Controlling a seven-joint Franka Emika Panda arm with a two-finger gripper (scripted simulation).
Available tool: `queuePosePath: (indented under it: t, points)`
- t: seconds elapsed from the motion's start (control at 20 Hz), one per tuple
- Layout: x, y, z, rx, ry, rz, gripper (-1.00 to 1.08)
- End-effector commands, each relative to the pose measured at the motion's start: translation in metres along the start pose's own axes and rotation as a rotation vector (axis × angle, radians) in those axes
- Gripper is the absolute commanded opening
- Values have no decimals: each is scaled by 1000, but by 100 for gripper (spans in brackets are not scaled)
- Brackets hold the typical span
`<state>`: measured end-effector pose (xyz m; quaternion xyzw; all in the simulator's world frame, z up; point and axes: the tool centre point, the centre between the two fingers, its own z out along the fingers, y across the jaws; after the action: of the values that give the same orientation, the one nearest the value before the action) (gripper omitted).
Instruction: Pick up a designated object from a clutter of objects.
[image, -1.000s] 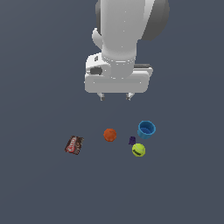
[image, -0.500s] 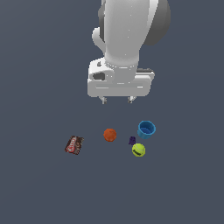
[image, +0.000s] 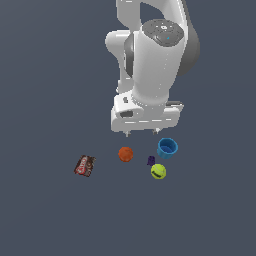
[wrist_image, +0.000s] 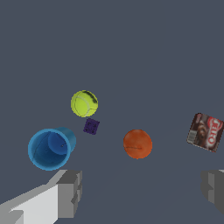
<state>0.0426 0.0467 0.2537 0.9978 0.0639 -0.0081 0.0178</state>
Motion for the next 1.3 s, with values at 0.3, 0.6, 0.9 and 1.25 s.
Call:
queuePosePath:
  t: [0.3,0.6,0.9,1.25]
  points:
    - [40,-41,74,9,10,-99,100]
    - [57,-66,120,21,17,-153,100]
    - [64,-82,149,29,21,-184,100]
    - [65,-87,157,32,20,-193,100]
